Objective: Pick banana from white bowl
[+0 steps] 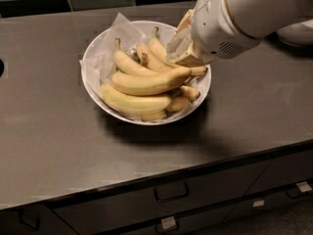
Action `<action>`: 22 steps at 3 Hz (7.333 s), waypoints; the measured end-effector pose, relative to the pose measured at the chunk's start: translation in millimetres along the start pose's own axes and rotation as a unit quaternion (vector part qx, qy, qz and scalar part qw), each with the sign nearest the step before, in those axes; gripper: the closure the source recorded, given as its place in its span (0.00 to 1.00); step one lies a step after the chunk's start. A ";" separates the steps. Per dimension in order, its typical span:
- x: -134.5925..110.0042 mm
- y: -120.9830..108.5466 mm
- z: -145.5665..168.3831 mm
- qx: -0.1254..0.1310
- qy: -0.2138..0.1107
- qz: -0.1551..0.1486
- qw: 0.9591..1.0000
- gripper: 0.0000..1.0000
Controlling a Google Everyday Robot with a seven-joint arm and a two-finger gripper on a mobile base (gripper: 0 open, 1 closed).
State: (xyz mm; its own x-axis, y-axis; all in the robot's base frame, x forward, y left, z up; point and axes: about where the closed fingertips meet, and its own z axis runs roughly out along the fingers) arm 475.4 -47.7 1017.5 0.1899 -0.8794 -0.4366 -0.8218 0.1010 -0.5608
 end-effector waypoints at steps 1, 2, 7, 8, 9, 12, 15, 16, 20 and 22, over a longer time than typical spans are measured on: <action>-9.1 -11.2 -8.0 0.004 -0.040 0.003 0.999 1.00; -14.2 -10.9 -9.8 0.004 -0.045 0.002 0.999 0.81; -17.6 -11.4 -10.7 0.003 -0.045 0.000 0.999 0.04; -19.2 -11.2 -8.1 -0.003 -0.044 -0.001 0.999 0.23; -16.8 -7.9 -5.5 -0.014 -0.034 0.001 0.999 0.46; 3.6 23.6 -19.1 -0.065 0.015 0.032 0.997 0.53; 8.4 23.8 4.8 -0.100 0.015 0.029 0.994 0.47; 14.9 23.6 15.1 -0.112 0.019 0.029 0.993 0.47; 28.6 33.3 57.7 -0.169 0.025 0.027 0.985 0.46; 28.6 33.4 57.8 -0.169 0.025 0.027 0.985 0.96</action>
Offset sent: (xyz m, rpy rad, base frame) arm 0.0030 0.0025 0.0141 0.0615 -0.0119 0.0324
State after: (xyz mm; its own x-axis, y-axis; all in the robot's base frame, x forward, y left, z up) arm 484.4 -42.5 945.7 0.1213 -0.8995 -0.4198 -0.9633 -0.0047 -0.2683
